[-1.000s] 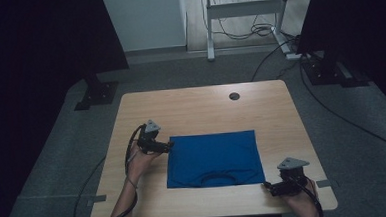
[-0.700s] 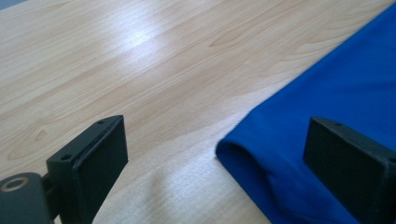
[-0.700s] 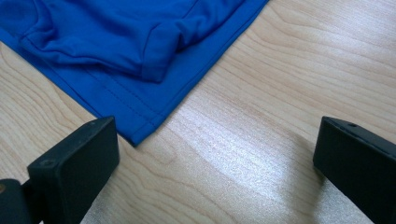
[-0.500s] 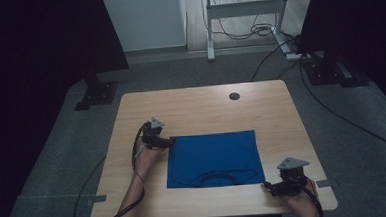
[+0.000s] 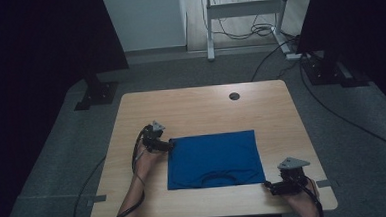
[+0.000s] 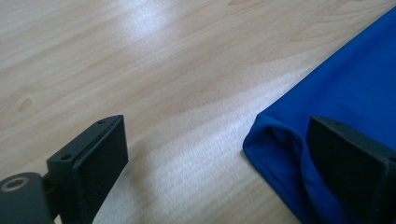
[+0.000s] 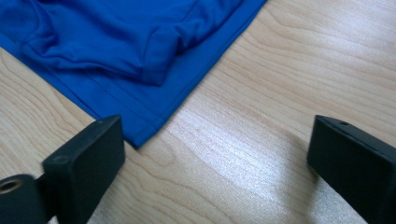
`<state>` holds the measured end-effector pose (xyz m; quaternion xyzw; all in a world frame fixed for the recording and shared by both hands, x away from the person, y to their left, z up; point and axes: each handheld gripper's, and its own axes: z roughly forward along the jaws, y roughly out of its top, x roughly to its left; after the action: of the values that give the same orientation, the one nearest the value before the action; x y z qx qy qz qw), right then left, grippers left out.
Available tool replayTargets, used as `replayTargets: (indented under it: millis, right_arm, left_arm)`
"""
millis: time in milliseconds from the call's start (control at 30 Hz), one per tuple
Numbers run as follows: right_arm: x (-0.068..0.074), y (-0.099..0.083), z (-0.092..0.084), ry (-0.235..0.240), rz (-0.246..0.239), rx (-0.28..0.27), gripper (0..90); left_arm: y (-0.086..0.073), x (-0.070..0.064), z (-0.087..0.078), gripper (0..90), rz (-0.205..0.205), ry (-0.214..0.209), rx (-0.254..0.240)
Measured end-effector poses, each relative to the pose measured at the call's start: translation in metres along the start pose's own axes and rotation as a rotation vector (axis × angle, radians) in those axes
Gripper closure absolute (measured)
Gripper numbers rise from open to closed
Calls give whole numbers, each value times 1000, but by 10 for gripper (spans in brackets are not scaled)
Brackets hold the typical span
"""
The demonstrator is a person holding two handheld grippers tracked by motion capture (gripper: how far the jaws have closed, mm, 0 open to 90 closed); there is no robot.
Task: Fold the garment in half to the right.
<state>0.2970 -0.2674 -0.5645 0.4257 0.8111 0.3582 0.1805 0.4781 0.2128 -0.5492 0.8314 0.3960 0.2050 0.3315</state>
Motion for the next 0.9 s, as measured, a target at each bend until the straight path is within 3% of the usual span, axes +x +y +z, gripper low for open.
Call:
replayTargets:
  millis: [167, 600, 900]
  right_arm:
    - [6, 6, 1, 18, -13, -6, 79]
    - [25, 30, 8, 84, -60, -47, 78]
    - [49, 51, 23, 137, -103, -58, 77]
  left_arm:
    - [-9, 3, -3, 70, -45, -36, -20]
    - [-11, 3, -5, 71, -28, -59, -19]
    - [-11, 3, -5, 71, -28, -59, -18]
